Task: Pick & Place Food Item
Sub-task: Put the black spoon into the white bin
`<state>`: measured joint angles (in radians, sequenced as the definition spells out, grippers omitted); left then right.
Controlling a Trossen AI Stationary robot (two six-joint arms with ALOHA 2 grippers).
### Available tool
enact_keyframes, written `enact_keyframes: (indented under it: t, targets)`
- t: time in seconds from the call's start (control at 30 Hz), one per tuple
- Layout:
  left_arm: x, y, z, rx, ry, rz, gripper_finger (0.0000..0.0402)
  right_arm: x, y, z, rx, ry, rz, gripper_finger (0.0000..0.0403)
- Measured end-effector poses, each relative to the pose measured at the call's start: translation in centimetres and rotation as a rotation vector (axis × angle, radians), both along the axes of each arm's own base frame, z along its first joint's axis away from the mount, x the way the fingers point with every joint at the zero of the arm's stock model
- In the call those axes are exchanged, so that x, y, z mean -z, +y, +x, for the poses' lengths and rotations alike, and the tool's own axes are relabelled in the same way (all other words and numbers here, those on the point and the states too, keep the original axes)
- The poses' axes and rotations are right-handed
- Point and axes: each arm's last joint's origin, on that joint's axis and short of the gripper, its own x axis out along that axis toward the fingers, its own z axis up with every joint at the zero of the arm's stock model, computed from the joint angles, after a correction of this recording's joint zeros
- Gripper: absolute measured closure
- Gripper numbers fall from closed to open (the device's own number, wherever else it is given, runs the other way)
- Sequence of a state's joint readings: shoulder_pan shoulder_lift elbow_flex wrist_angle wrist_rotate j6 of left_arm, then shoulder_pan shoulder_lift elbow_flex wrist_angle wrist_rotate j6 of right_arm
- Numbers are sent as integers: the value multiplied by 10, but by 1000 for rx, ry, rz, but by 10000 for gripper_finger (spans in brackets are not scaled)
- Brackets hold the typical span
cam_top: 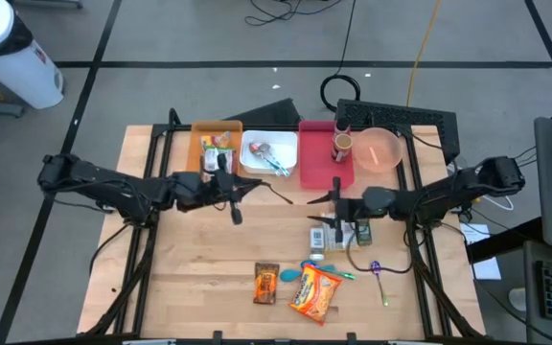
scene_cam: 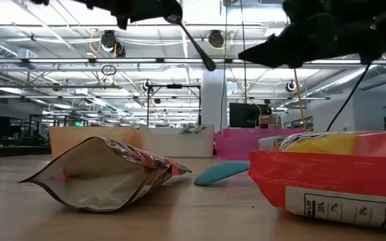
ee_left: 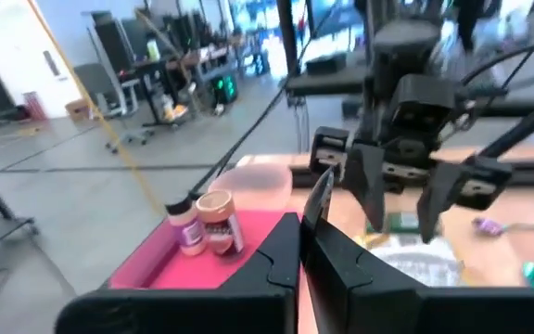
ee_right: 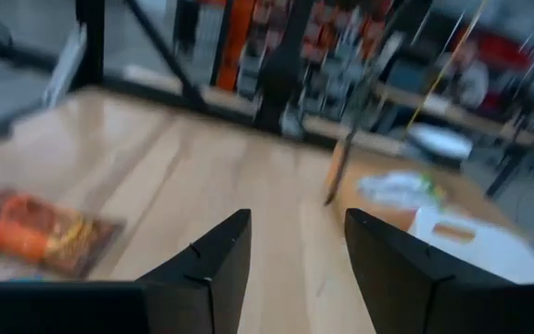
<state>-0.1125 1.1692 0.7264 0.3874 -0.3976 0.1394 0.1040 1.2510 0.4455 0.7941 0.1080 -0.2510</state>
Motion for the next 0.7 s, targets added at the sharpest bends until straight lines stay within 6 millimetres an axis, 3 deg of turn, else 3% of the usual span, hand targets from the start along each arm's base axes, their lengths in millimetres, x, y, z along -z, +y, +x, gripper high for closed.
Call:
enact_keyframes:
  t: [0.3,0.47,0.7]
  targets:
    - [19,25,-21,40,-279,-130,393,3,-2,-20,-4,-221,94,239]
    - [30,36,-26,62,-338,-199,393,7,-1,-14,-3,-208,46,237]
    - [32,39,-24,59,-345,-212,393,3,-1,3,12,-361,-27,236]
